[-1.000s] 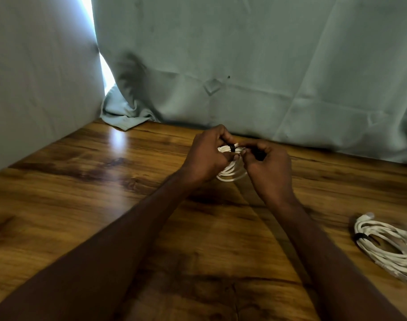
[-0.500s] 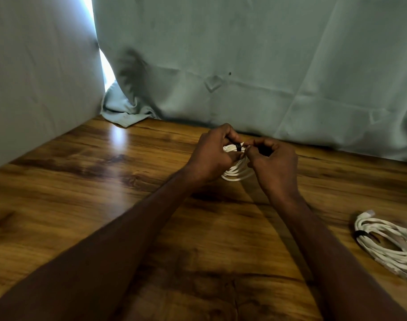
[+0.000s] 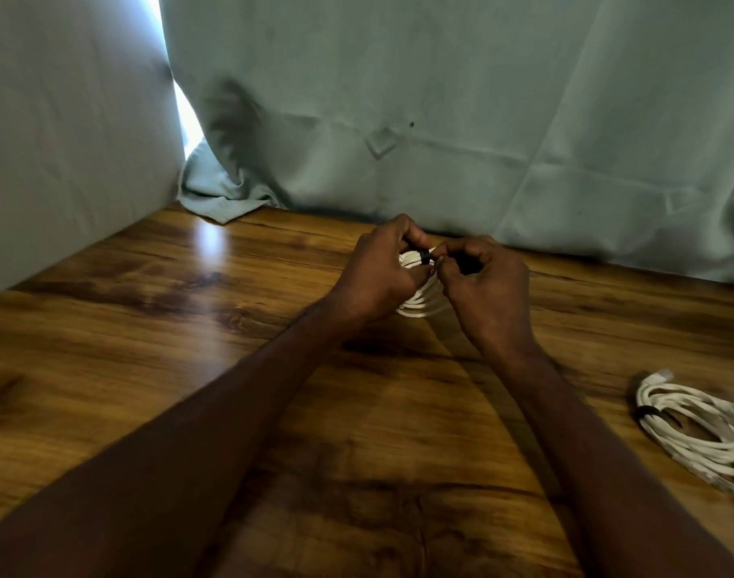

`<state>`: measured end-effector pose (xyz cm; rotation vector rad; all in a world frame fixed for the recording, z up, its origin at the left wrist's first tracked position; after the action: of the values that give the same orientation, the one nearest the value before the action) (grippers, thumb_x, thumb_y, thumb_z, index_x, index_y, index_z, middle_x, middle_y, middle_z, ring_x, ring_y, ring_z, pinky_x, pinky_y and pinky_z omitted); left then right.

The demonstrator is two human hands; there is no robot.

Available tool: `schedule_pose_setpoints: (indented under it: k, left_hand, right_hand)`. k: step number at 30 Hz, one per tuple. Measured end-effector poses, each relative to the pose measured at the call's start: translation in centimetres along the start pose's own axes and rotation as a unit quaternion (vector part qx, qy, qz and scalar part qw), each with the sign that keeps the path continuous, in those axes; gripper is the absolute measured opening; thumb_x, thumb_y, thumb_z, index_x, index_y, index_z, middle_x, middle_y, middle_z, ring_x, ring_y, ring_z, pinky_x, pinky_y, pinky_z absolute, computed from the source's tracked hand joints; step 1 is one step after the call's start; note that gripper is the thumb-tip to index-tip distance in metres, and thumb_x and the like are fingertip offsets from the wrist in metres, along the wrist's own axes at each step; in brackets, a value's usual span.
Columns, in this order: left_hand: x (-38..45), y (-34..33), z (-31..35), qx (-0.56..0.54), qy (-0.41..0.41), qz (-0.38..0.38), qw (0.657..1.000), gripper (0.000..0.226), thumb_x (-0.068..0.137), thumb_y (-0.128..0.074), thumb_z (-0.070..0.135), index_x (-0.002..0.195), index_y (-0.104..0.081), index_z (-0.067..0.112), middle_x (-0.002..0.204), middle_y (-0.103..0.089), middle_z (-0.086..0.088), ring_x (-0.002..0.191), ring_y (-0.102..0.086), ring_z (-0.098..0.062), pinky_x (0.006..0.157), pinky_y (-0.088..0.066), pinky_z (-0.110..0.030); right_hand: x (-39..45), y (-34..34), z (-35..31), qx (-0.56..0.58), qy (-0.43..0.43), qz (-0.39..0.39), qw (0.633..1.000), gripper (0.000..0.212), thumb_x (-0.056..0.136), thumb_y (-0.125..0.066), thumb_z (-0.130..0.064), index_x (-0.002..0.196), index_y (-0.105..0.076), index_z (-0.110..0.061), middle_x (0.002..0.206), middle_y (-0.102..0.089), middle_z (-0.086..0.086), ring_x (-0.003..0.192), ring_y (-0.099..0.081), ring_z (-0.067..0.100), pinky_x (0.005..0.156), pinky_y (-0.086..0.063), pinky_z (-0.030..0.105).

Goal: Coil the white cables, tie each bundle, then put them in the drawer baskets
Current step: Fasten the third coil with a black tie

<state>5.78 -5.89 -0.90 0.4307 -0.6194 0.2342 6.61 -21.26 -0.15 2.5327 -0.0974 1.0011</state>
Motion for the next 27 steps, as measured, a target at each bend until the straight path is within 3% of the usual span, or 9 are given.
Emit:
schedule_pose_setpoints:
  k: [4, 12, 15, 27]
  left_hand:
    - [0.01, 0.1, -0.08, -0.005, -0.001, -0.002, 1.0, 0.025, 0.079, -0.078, -0.001, 0.094, -0.063, 0.013, 0.077, -0.069, 0.016, 0.07, -0.065, 0.008, 0.064, -0.044, -0.012]
    - [-0.11, -0.02, 0.2, -0.028, 0.004, -0.005, 1.0, 0.024, 0.081, -0.079, -0.002, 0.092, -0.063, 0.011, 0.072, -0.069, 0.014, 0.065, -0.064, 0.008, 0.06, -0.044, -0.011]
    - [-0.12, -0.1, 0.14, -0.033, 0.011, -0.001, 0.999, 0.022, 0.081, -0.08, 0.0, 0.093, -0.064, 0.008, 0.072, -0.07, 0.01, 0.065, -0.065, 0.004, 0.06, -0.047, -0.016]
    - [-0.21, -0.06, 0.49, -0.016, -0.004, -0.001, 1.0, 0.023, 0.082, -0.082, 0.007, 0.094, -0.063, 0.012, 0.081, -0.071, 0.01, 0.073, -0.068, 0.001, 0.066, -0.051, -0.02]
  right_hand:
    - [-0.01, 0.02, -0.25, -0.013, 0.024, 0.008, 1.0, 0.018, 0.087, -0.074, -0.005, 0.096, -0.082, -0.019, 0.085, -0.069, -0.01, 0.076, -0.066, 0.0, 0.069, -0.044, 0.008]
    - [-0.01, 0.32, -0.77, -0.031, 0.026, 0.041, 0.998, 0.02, 0.087, -0.075, -0.01, 0.104, -0.082, -0.018, 0.085, -0.077, -0.007, 0.077, -0.071, 0.003, 0.073, -0.054, 0.019]
    - [-0.01, 0.41, -0.7, -0.045, 0.007, 0.058, 0.997, 0.012, 0.085, -0.078, -0.015, 0.095, -0.082, -0.02, 0.08, -0.076, -0.01, 0.075, -0.07, 0.002, 0.073, -0.056, 0.025]
    - [-0.11, 0.21, -0.53, -0.042, 0.006, 0.019, 0.999, 0.007, 0.088, -0.076, -0.013, 0.088, -0.08, -0.018, 0.08, -0.075, -0.01, 0.075, -0.069, 0.003, 0.068, -0.05, 0.017]
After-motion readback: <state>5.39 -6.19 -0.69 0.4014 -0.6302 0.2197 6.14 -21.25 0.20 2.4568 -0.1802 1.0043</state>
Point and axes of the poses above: each hand's wrist, its own x-axis towards the middle knuckle, its own y-axis out of the back of the hand, z = x × y, the point moved 2 cm from there along x, towards the middle knuckle
